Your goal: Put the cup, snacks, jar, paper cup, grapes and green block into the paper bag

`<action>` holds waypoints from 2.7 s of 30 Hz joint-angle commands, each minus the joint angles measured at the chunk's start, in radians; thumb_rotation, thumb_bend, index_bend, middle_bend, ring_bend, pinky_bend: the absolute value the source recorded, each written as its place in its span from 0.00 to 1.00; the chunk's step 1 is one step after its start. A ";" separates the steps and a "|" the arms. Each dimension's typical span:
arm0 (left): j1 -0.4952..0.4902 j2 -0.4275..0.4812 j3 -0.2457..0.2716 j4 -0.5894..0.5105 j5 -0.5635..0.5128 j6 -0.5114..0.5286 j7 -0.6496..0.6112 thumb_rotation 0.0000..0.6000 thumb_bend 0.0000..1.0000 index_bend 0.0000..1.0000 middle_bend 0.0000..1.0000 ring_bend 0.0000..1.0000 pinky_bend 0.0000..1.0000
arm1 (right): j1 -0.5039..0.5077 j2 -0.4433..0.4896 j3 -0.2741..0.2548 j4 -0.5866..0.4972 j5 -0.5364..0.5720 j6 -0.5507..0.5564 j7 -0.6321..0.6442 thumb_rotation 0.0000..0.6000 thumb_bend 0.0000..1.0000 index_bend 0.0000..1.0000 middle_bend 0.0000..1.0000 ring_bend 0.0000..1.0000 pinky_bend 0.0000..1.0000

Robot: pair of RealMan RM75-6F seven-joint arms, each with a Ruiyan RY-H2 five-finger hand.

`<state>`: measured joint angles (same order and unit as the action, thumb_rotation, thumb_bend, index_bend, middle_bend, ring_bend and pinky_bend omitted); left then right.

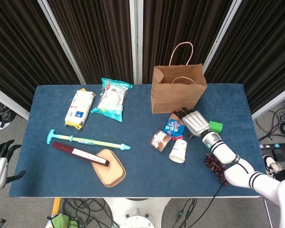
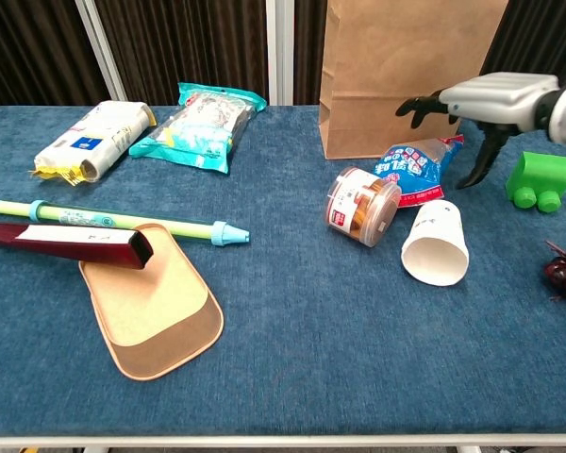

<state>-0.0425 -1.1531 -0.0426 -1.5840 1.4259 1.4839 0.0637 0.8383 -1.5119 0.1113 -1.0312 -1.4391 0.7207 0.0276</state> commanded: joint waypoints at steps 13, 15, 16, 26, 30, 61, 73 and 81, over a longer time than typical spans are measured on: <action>0.007 -0.005 0.003 0.015 -0.006 -0.003 -0.017 1.00 0.00 0.29 0.23 0.16 0.14 | 0.051 -0.227 -0.037 0.315 -0.054 0.037 0.088 1.00 0.30 0.47 0.45 0.34 0.53; 0.008 -0.004 0.003 0.015 -0.004 -0.001 -0.019 1.00 0.00 0.29 0.23 0.16 0.14 | 0.046 -0.218 -0.047 0.314 -0.080 0.086 0.099 1.00 0.34 0.57 0.51 0.40 0.59; 0.010 -0.004 0.004 0.015 -0.002 0.002 -0.022 1.00 0.00 0.29 0.23 0.16 0.14 | 0.040 -0.205 -0.048 0.302 -0.096 0.132 0.108 1.00 0.35 0.58 0.52 0.41 0.60; 0.009 -0.006 0.003 0.018 0.011 0.009 -0.027 1.00 0.00 0.29 0.23 0.16 0.14 | -0.025 0.062 0.017 -0.063 -0.188 0.526 0.117 1.00 0.36 0.62 0.54 0.44 0.61; 0.009 -0.006 0.003 0.017 0.017 0.012 -0.026 1.00 0.00 0.29 0.23 0.16 0.14 | -0.052 0.162 0.065 -0.215 -0.199 0.636 0.108 1.00 0.36 0.62 0.54 0.44 0.61; 0.008 0.001 0.008 0.001 0.006 -0.006 -0.020 1.00 0.00 0.29 0.23 0.16 0.14 | 0.152 0.166 0.342 -0.085 0.463 0.171 -0.210 1.00 0.35 0.46 0.45 0.36 0.51; 0.012 0.000 0.011 0.002 0.005 -0.007 -0.022 1.00 0.00 0.29 0.23 0.16 0.14 | 0.179 0.142 0.309 -0.065 0.568 0.058 -0.265 1.00 0.24 0.00 0.17 0.08 0.26; 0.015 0.002 0.012 -0.001 0.003 -0.004 -0.019 1.00 0.00 0.29 0.23 0.16 0.14 | 0.083 0.232 0.339 -0.277 0.337 0.204 0.023 1.00 0.12 0.00 0.14 0.03 0.20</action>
<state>-0.0279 -1.1511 -0.0308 -1.5846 1.4293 1.4794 0.0449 0.9788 -1.3315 0.4398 -1.1975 -0.9673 0.8452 -0.0973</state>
